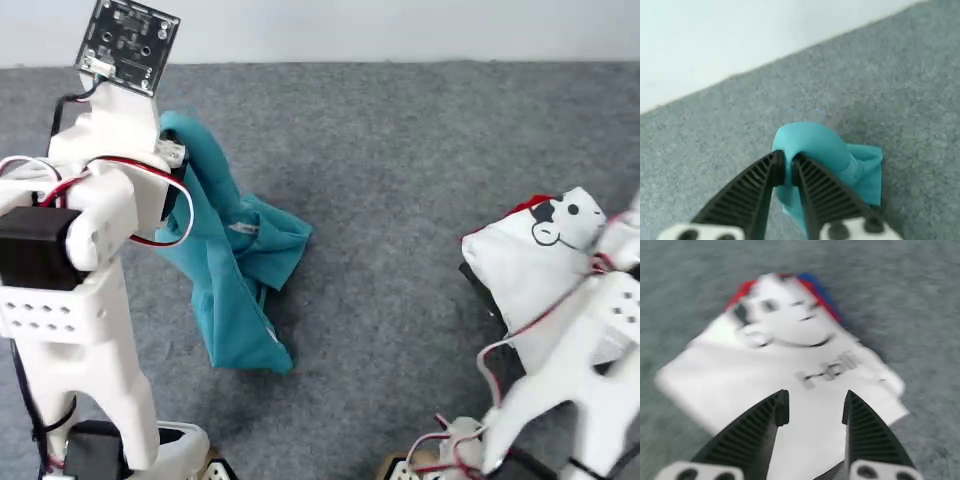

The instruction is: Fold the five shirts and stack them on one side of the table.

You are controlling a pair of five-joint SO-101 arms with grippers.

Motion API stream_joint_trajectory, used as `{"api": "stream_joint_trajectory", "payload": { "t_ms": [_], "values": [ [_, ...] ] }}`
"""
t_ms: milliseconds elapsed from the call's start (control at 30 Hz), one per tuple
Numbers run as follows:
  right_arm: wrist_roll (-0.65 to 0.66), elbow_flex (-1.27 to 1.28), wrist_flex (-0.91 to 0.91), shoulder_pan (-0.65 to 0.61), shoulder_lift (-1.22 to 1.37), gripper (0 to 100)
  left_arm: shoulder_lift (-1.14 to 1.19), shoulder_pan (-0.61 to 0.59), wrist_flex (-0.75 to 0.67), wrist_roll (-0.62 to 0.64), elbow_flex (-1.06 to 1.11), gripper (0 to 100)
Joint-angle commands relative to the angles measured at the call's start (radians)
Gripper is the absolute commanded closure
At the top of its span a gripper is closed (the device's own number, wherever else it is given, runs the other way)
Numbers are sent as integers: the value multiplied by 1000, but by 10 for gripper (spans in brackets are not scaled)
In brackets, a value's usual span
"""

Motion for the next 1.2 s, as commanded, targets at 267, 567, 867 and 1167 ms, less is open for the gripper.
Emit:
{"api": "stream_joint_trajectory", "payload": {
  "t_ms": [267, 567, 867, 1167],
  "values": [
    [-14, 115, 119, -885, 33, 812, -11, -12, -3, -12, -28, 987],
    [-14, 265, -44, -1164, 85, 812, -17, -12, -3, -14, 99, 987],
    [-58, 265, -120, -1351, 283, 812, -17, -14, -3, -14, 102, 987],
    [-61, 265, -162, -1483, 449, 812, -17, -14, -3, -14, 102, 987]
  ]
}}
